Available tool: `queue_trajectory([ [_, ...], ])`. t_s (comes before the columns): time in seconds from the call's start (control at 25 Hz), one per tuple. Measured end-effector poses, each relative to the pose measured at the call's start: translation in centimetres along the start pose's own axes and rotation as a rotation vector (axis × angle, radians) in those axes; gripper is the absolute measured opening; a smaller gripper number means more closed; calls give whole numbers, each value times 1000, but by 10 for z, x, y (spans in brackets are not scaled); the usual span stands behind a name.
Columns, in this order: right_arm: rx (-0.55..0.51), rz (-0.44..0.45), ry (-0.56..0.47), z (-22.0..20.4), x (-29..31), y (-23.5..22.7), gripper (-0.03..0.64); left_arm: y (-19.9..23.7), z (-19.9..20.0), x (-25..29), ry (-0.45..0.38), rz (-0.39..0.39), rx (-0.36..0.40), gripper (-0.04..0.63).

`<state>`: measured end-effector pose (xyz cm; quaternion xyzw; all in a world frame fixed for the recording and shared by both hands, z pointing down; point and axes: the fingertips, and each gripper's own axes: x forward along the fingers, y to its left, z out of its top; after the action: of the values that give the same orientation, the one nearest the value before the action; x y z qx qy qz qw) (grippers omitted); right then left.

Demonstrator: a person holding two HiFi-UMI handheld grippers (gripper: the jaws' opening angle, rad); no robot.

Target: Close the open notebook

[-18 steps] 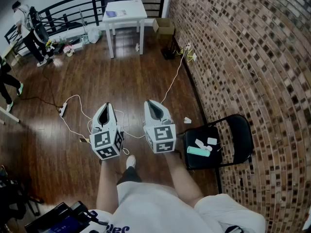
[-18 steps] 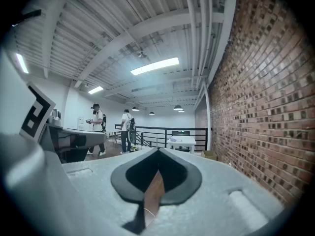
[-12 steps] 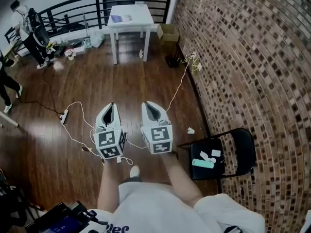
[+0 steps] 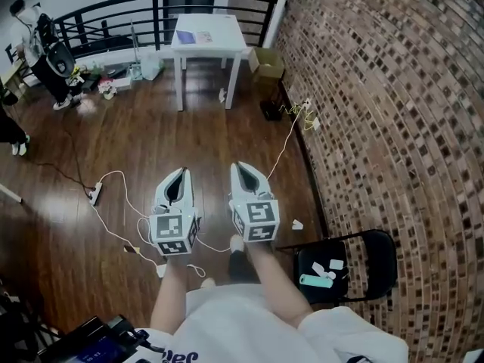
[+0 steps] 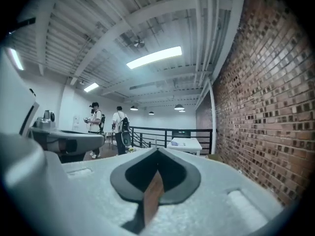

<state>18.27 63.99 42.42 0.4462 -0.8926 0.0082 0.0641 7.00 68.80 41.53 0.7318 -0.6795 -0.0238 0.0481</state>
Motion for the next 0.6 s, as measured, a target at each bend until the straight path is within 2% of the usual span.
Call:
queue_trajectory([
  [0.16, 29, 36, -79, 16, 47, -20, -9, 13, 1, 53, -28, 30, -18, 15],
  [0.24, 29, 58, -104, 29, 73, -37, -9, 15, 7, 90, -38, 44, -2, 15],
  [0.36, 24, 93, -128, 51, 110, -79, -9, 4, 20, 149, -49, 55, 40, 15],
  [0.44, 25, 119, -139, 61, 132, -108, -9, 0, 30, 184, -58, 89, 52, 15],
  [0.6, 50, 170, -144, 65, 173, -159, -9, -8, 43, 240, -78, 120, 80, 15],
])
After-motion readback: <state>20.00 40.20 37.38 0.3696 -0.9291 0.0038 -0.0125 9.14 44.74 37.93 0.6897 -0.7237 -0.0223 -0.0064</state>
